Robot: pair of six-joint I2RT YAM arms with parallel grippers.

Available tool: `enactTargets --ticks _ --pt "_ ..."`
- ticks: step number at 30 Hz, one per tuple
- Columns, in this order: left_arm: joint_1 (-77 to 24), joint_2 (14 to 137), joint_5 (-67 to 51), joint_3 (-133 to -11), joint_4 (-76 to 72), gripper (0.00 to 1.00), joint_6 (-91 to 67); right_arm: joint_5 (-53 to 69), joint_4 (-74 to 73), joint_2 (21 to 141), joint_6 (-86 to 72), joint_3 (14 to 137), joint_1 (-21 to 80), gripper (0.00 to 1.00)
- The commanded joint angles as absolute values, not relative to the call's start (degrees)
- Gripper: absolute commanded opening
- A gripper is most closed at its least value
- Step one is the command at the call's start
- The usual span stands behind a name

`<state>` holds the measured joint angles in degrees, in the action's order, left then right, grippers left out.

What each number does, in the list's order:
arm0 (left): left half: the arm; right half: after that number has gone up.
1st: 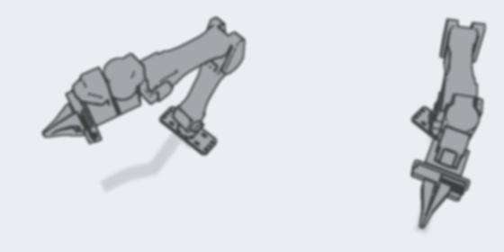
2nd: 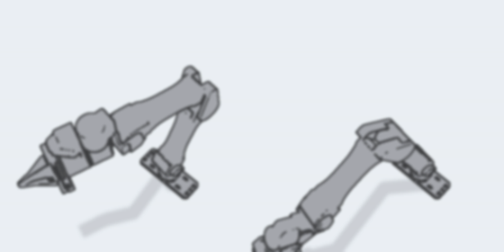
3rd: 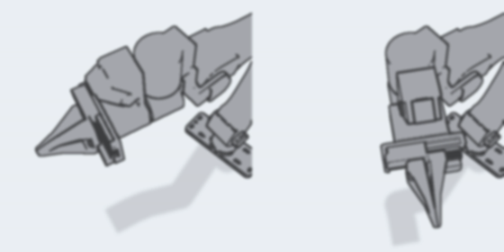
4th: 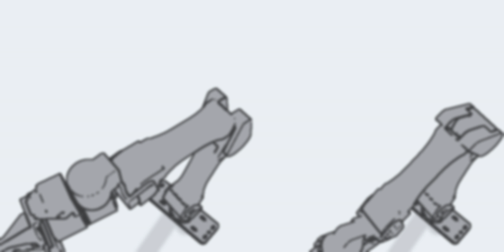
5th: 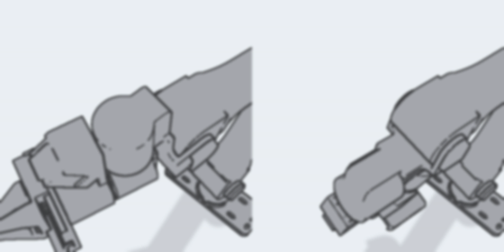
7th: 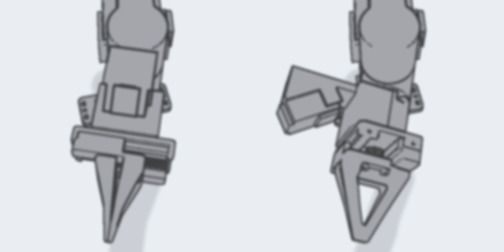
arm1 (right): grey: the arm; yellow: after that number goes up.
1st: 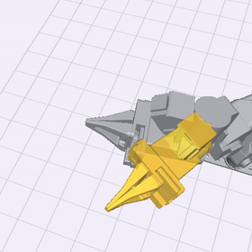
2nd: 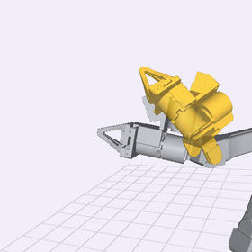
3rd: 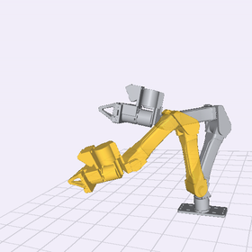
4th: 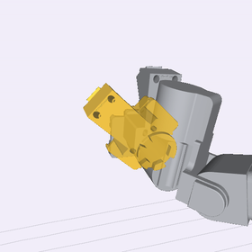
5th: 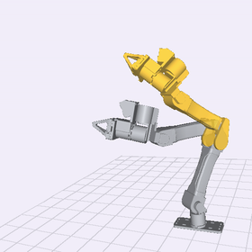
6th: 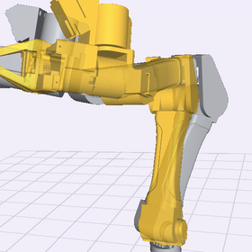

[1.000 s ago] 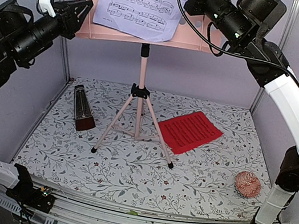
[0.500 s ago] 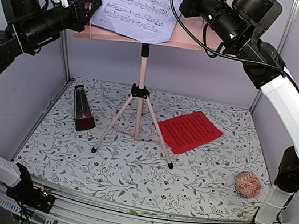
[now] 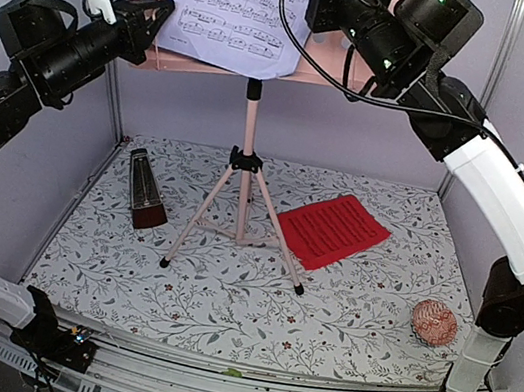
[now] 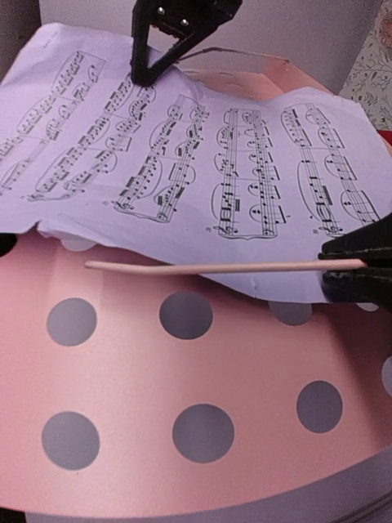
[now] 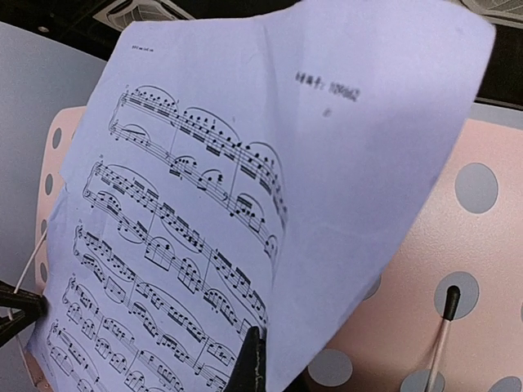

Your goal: Set up the instrument practice props

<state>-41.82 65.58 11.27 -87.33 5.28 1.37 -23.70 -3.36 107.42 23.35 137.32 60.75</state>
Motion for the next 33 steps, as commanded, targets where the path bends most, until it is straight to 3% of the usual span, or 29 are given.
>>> enactTargets --ticks 1,18,33 --pt "-42.3 63.2 9.9 -83.3 -0.9 0.00 4.0 -28.5 0.2 108.8 27.6 138.5 61.7 0.00" --pt "-42.6 61.7 6.5 -78.9 -5.2 0.00 9.6 -32.6 13.1 112.4 42.5 139.0 64.4 0.00" --pt "-42.8 64.2 5.7 -82.2 -1.0 0.00 9.4 -19.0 18.7 115.8 47.7 140.5 65.4 0.00"
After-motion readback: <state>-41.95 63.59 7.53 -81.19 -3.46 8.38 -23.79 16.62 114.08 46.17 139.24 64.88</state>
